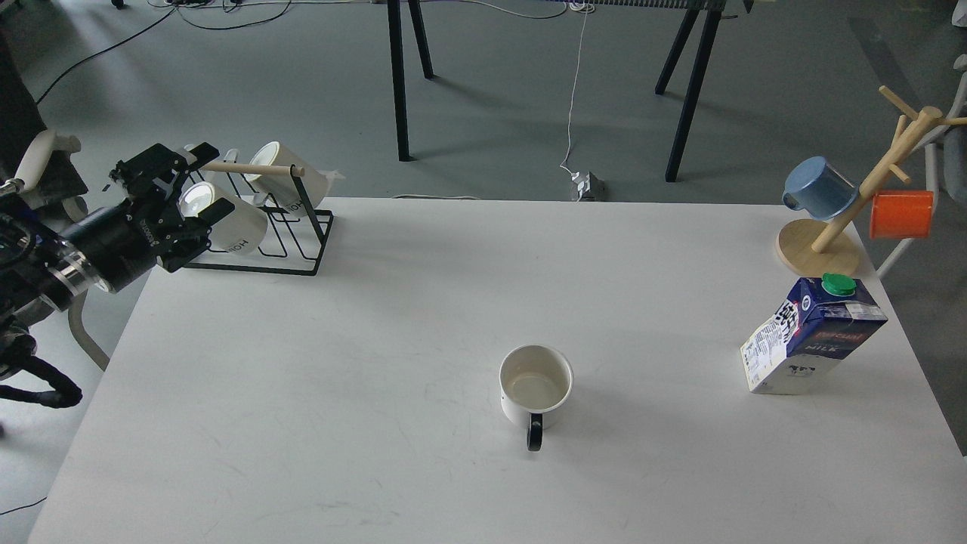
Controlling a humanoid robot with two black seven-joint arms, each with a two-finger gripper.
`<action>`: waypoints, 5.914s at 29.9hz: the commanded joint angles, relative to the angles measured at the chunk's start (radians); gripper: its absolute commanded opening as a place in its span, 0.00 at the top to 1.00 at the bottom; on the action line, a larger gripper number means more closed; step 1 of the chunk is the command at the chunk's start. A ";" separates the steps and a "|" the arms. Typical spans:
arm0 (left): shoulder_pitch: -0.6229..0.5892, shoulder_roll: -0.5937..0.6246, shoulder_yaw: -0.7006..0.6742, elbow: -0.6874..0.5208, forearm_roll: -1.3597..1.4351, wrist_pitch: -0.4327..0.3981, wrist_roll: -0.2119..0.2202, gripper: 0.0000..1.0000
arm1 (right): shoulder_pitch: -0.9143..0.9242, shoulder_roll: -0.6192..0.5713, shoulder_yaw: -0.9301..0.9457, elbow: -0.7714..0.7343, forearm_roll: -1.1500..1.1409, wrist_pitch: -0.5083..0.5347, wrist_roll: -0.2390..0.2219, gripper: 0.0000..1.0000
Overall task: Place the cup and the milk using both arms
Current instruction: 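Reach the right gripper toward the milk carton's base, then grasp the blue-and-white milk carton with the right gripper, then carry the milk carton beside the white mug with the right gripper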
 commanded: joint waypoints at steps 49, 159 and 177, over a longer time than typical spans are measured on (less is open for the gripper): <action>0.084 -0.014 0.011 -0.011 0.016 0.000 0.000 0.09 | 0.258 0.366 -0.184 0.121 -0.017 0.000 -0.042 0.01; 0.135 -0.037 0.016 -0.001 0.017 0.000 0.000 0.07 | 0.367 0.528 -0.160 0.061 -0.109 0.000 -0.049 0.64; 0.142 -0.039 0.016 -0.001 0.066 0.000 0.000 0.07 | 0.420 0.662 -0.293 0.229 -0.379 0.000 -0.048 0.64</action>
